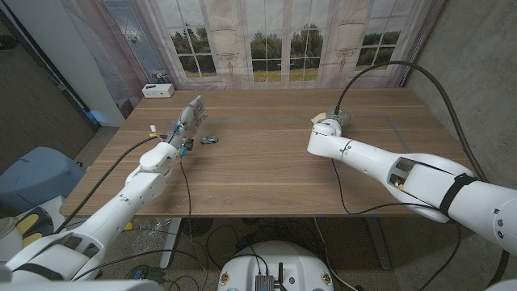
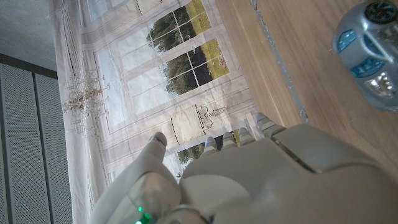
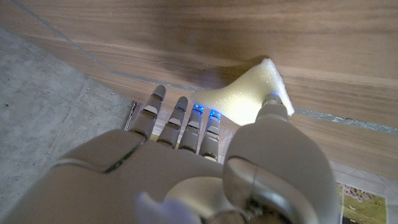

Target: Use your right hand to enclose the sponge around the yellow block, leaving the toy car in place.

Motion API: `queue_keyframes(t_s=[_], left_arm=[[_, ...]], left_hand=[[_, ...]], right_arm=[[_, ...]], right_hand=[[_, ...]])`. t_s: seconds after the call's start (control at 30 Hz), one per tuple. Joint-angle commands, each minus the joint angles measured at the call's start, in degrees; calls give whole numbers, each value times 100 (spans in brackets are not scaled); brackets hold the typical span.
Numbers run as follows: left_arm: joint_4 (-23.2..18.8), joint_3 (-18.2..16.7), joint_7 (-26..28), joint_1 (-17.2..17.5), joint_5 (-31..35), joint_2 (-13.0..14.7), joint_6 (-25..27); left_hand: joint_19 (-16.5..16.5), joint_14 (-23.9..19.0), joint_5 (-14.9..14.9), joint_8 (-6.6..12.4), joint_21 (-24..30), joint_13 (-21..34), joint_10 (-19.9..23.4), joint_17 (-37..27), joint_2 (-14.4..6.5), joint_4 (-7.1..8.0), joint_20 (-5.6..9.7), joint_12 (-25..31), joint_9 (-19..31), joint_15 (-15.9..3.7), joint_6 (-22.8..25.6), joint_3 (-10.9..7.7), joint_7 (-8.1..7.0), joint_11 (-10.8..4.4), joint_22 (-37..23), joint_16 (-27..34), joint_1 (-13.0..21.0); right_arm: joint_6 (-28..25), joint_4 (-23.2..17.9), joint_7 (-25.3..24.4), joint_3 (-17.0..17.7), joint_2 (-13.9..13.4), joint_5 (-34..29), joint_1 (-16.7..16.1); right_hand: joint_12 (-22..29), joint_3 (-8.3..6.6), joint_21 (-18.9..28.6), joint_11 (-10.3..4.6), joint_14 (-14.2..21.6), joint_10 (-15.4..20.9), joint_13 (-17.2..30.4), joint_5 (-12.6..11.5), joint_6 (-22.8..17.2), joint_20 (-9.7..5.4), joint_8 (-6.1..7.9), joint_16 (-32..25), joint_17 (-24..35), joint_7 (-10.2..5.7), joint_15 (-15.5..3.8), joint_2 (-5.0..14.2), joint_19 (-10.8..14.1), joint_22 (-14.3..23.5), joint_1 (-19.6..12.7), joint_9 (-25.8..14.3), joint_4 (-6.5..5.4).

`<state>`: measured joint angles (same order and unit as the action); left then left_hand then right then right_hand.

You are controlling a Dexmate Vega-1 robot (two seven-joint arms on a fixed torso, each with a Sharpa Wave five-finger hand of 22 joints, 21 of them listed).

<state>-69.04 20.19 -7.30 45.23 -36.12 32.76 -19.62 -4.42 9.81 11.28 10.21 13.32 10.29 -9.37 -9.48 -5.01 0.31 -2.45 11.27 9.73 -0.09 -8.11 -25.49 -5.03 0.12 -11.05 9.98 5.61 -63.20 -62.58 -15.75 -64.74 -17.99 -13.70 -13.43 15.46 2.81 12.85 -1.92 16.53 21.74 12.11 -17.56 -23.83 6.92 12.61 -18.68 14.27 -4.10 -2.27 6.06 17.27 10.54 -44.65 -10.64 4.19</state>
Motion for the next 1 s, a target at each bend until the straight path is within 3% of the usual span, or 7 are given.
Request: queue_keyframes(t_s=[0.03,0.3,0.37,0.53,0.7,0.8,1.0], left_arm=[[45,26,17,-48,19,-37,16],[66,21,46,-57,20,-49,19],[59,16,58,-46,17,-46,21],[22,-7,109,-4,13,-32,20],[4,-15,132,12,14,-27,22],[15,-9,123,2,13,-31,27],[88,8,65,-49,8,-58,10]], left_hand=[[-20,108,43,5,-32,18,-41,-31,-17,-23,-33,10,14,20,-19,8,-27,-2,-19,22,-3],[-20,110,43,7,-33,18,-52,-31,-20,-26,-34,6,14,18,-18,8,-26,-18,-19,22,-1],[-20,110,43,7,-34,18,-48,-31,-21,-28,-34,8,14,17,-19,7,-27,-12,-19,22,0],[-20,113,44,8,-34,18,-49,-31,-23,-30,-35,8,14,15,-19,7,-30,-18,-19,21,1],[-18,111,44,8,-34,18,-47,-30,-25,-32,-37,9,14,14,-20,7,-26,-14,-19,22,3],[-19,114,44,8,-35,18,-49,-30,-26,-33,-35,9,14,15,-21,7,-30,-12,-19,21,3],[-19,115,44,7,-36,18,-52,-30,-28,-35,-37,8,14,14,-25,7,-27,-12,-19,21,5]], right_arm=[[-32,386,507,-396,84,44,281],[274,731,906,-695,192,-14,513],[360,839,855,-701,248,-53,523],[474,1099,707,-721,404,-170,536],[538,1224,537,-697,482,-269,501],[568,1191,419,-655,471,-317,450],[609,946,23,-475,355,-417,250]], right_hand=[[54,-19,51,-16,142,161,13,20,-65,-31,13,-99,31,-9,-372,92,93,15,-80,-20,75],[112,-223,29,-94,249,480,20,-1,-350,-96,74,-207,112,-69,-486,284,87,18,-421,-18,238],[136,-334,14,-111,275,623,26,-6,-479,-109,94,-241,138,-95,-528,301,67,18,-661,-17,368],[278,-515,37,-195,619,1076,81,-5,-900,-185,188,-465,248,-161,-693,309,158,20,-1056,-16,507],[462,-658,67,-273,964,1482,165,20,-1283,-302,242,-745,447,-228,-868,265,273,22,-1441,-17,565],[677,-713,80,-321,1168,1861,254,58,-1603,-354,280,-970,664,-265,-966,230,329,26,-1657,-22,530],[1513,-786,149,-452,1771,2973,612,194,-2823,-515,462,-1581,1334,-301,-1042,254,522,46,-1972,-69,448]])
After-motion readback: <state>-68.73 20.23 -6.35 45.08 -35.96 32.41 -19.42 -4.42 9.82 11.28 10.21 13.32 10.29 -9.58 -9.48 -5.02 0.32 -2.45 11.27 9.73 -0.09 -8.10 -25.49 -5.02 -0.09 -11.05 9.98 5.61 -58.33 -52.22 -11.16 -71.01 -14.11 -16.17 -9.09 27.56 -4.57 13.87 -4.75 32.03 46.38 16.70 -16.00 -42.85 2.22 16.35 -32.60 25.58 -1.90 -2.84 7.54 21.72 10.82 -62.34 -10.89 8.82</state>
